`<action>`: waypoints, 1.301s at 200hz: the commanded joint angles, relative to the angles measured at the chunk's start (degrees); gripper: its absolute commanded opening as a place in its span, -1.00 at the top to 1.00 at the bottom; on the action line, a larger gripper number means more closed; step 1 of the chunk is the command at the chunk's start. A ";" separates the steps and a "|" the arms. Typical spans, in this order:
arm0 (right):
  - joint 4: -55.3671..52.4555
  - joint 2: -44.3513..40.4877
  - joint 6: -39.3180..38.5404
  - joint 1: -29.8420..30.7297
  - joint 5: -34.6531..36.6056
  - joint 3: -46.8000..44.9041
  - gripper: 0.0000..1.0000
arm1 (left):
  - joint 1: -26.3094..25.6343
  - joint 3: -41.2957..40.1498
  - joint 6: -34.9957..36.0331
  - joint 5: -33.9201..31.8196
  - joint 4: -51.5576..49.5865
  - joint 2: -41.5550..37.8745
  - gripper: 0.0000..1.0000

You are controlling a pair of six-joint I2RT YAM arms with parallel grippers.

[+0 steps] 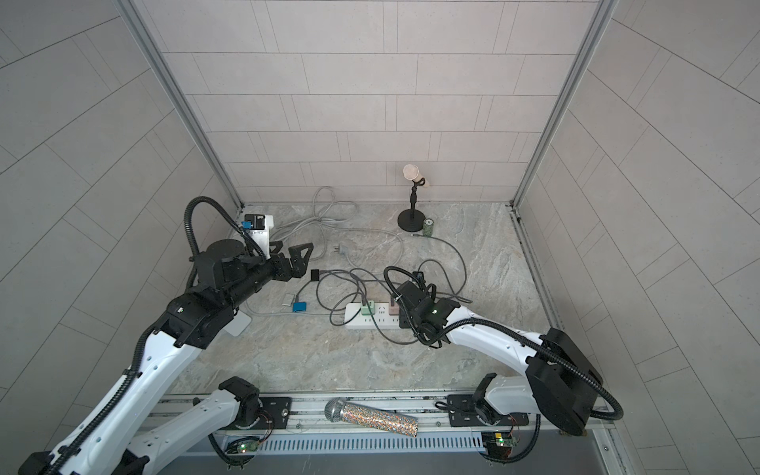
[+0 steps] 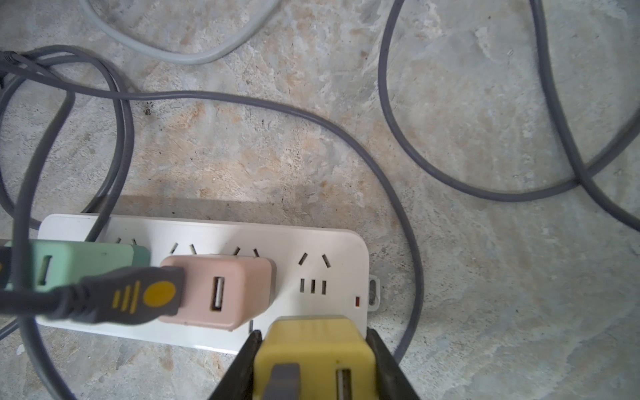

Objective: Charge mp3
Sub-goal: Insert the plug into the socket.

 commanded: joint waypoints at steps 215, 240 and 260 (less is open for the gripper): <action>3.42 20.32 12.98 11.30 5.33 -6.57 1.00 | 1.38 -1.91 -1.07 1.01 -0.10 -2.65 -0.99; -1.81 16.20 12.14 11.30 8.01 -1.73 1.00 | 1.46 -1.42 -1.24 1.52 -0.13 -2.32 -0.99; -6.35 13.15 11.32 10.99 9.78 2.14 0.91 | 1.46 -1.21 -1.28 1.42 -0.10 -2.52 -0.99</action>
